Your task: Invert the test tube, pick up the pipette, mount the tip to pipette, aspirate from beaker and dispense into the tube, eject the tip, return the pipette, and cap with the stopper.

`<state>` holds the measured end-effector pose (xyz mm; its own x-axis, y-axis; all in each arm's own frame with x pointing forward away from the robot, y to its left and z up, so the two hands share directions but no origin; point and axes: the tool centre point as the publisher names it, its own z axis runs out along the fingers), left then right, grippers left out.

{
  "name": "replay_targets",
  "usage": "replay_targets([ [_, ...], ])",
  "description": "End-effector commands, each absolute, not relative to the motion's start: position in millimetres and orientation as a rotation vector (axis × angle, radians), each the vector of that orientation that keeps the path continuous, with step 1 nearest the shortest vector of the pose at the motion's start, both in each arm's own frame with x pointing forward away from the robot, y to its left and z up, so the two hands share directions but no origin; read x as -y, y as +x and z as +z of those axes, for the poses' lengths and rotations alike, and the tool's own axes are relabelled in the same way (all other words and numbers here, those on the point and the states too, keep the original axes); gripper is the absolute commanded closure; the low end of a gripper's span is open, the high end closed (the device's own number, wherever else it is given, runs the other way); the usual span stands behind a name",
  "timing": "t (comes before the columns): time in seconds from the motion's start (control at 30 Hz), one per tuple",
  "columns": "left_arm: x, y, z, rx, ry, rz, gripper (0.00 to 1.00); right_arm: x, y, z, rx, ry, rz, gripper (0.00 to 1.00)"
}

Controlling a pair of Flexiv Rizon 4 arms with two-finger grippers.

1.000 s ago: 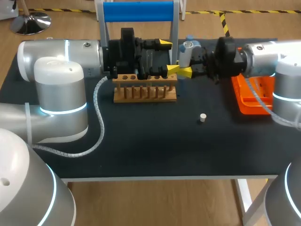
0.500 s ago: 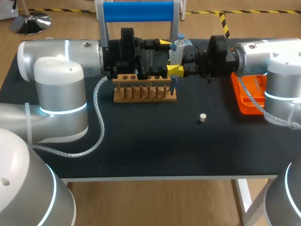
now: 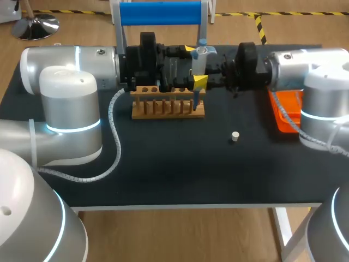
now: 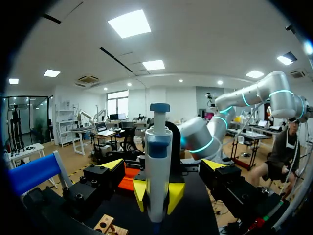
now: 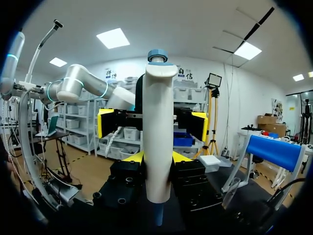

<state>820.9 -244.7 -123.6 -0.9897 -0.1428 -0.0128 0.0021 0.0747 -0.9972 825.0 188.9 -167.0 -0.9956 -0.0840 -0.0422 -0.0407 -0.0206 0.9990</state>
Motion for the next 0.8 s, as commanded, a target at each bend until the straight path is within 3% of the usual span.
replay_targets([
  [0.03,243.7,821.0,-123.4,-2.224,-0.145,-2.062,0.00,-192.3,822.2,-166.5,2.180,0.130,-2.227,1.00],
  [0.1,243.7,821.0,-123.4,-2.224,-0.145,-2.062,0.04,-192.6,822.0,-166.5,2.180,0.127,-2.230,1.00],
  [0.13,243.7,821.0,-123.4,-2.224,-0.145,-2.062,0.15,-192.8,822.0,-166.4,2.180,0.124,-2.231,1.00],
  [0.2,243.7,821.0,-123.4,-2.224,-0.145,-2.062,0.22,-193.3,821.9,-166.1,2.179,0.122,-2.233,1.00],
  [0.27,243.7,821.0,-123.4,-2.224,-0.145,-2.062,0.39,-193.5,821.7,-165.9,2.178,0.119,-2.238,1.00],
  [0.3,243.7,821.0,-123.4,-2.224,-0.145,-2.062,0.39,-193.6,821.7,-165.6,2.178,0.116,-2.241,1.00],
  [0.37,243.7,821.0,-123.4,-2.224,-0.145,-2.062,0.53,-193.6,821.7,-165.1,2.180,0.116,-2.247,1.00],
  [0.43,243.7,821.0,-123.4,-2.224,-0.145,-2.062,0.55,-193.5,821.7,-164.9,2.180,0.113,-2.248,1.00],
  [0.47,243.7,821.0,-123.4,-2.224,-0.145,-2.062,0.62,-193.4,821.8,-164.7,2.181,0.112,-2.250,1.00],
  [0.5,243.7,821.0,-123.4,-2.224,-0.145,-2.062,0.80,-193.1,822.1,-164.3,2.181,0.110,-2.252,1.00],
  [0.53,243.7,821.0,-123.4,-2.224,-0.145,-2.062,0.85,-193.1,822.2,-164.2,2.181,0.108,-2.254,1.00],
  [0.57,243.7,821.0,-123.4,-2.224,-0.145,-2.062,1.00,-193.1,822.2,-164.2,2.181,0.108,-2.254,1.00],
  [0.8,243.7,821.0,-123.4,-2.224,-0.145,-2.062,1.00,-193.3,822.3,-163.7,2.176,0.108,-2.257,1.00],
])
